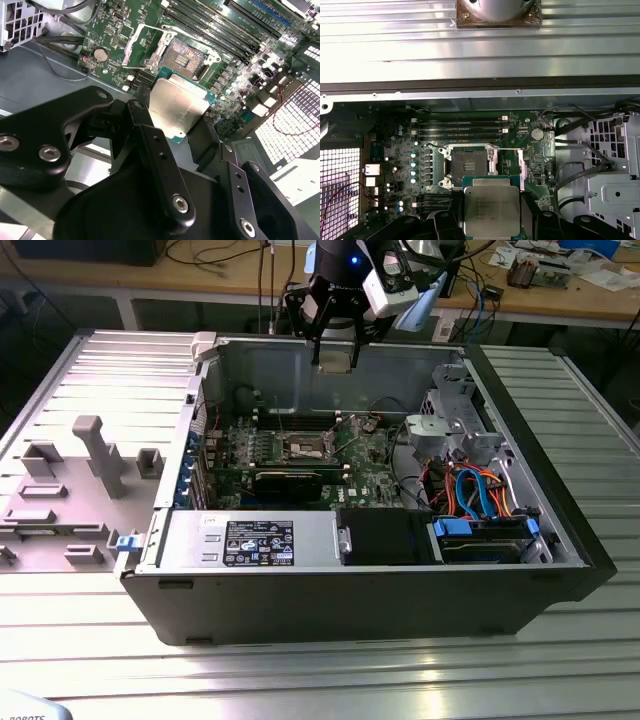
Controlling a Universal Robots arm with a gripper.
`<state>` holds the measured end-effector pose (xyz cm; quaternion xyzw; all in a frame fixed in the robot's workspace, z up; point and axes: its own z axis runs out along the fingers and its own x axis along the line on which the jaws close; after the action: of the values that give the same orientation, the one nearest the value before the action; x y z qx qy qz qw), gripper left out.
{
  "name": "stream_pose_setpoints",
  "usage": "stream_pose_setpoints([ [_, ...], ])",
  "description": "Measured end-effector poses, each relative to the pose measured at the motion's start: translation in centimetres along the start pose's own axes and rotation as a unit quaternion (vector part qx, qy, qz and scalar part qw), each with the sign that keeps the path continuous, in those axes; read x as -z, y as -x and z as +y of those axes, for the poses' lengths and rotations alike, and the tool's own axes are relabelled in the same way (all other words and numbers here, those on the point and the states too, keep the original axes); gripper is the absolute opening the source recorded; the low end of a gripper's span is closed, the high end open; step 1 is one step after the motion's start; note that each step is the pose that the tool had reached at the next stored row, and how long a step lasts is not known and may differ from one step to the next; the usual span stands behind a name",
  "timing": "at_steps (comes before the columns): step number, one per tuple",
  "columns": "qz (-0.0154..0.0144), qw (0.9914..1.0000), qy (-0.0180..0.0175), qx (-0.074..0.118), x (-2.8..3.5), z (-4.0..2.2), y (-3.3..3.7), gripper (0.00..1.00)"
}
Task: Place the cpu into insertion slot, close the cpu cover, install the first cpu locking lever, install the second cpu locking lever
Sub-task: 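Place the cpu into insertion slot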
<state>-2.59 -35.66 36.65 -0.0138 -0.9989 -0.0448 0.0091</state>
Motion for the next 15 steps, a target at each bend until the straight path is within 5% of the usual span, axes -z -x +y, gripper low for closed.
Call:
stream_pose_setpoints([
  [4,-0.0018,0.99979,0.0004,-0.020,-0.01,0.00,0.00,0.54],
  [7,-0.0045,0.99873,0.0010,-0.050,-0.03,0.00,-0.07,0.54],
  [12,-0.0051,0.99838,0.0011,-0.057,-0.03,-0.01,-0.13,0.54],
  [15,-0.0075,0.99643,0.0016,-0.084,-0.05,-0.01,-0.13,0.54],
])
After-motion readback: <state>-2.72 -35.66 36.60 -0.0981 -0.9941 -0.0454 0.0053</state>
